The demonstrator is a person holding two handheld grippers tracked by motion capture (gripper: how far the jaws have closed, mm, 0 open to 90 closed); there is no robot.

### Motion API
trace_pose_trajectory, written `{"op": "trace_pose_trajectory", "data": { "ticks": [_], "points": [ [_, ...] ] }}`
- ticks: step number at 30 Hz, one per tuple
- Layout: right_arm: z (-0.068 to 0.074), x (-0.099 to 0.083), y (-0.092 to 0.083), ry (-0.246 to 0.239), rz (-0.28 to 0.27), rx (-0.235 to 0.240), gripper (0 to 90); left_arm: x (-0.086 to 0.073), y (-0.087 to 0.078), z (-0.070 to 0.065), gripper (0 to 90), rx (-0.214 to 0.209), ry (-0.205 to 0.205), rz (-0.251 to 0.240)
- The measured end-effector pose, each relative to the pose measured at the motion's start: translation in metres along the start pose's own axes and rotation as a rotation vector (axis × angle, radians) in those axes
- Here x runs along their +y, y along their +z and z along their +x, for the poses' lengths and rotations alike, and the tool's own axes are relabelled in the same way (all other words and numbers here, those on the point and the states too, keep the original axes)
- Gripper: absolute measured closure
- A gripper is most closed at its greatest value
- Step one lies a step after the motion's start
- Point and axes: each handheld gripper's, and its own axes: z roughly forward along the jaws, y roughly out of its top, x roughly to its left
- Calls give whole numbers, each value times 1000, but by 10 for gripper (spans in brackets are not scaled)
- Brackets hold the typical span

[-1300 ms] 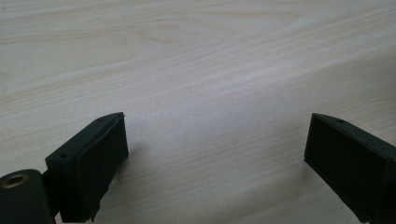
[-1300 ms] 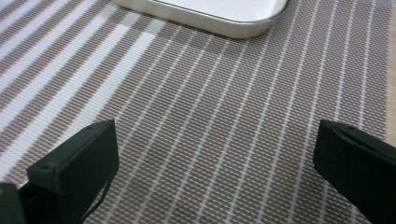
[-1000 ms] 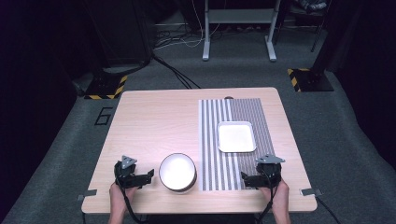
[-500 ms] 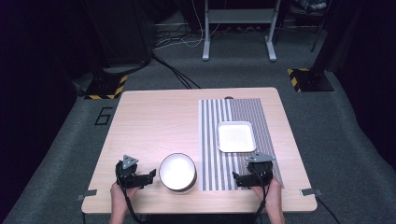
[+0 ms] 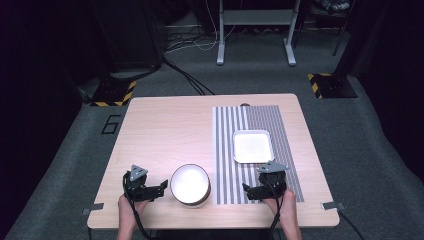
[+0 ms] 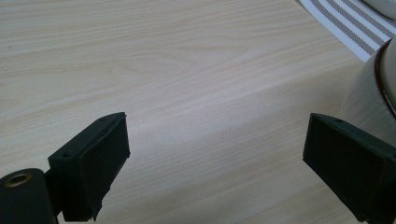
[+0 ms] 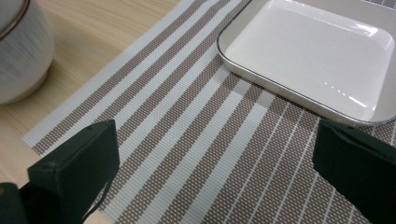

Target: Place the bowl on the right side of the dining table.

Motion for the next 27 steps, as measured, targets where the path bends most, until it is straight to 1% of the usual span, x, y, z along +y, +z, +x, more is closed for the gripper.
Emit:
{"op": "trace_pose_trajectory", "data": {
  "ticks": [4,8,11,15,19,23,25,27],
  "points": [
    [6,9,0,-16,-10,18,1,3,-2,-1,71,-3,-1,-7],
    [10,15,2,-26,-9,28,2,6,-3,-2,72,-7,3,-11],
    [14,19,4,-43,-5,33,2,8,-4,-4,73,-10,0,-17],
    [18,25,6,-57,-8,41,3,10,-6,-5,75,-13,5,-25],
    [20,27,6,-59,-12,46,4,14,-9,-6,80,-15,9,-31],
    [22,30,5,-55,-19,62,5,17,-13,-7,82,-19,19,-35],
    [25,33,6,-61,-21,68,6,16,-14,-7,83,-24,6,-39],
    [27,35,7,-64,-21,69,6,16,-14,-7,83,-24,6,-38]
  ]
}}
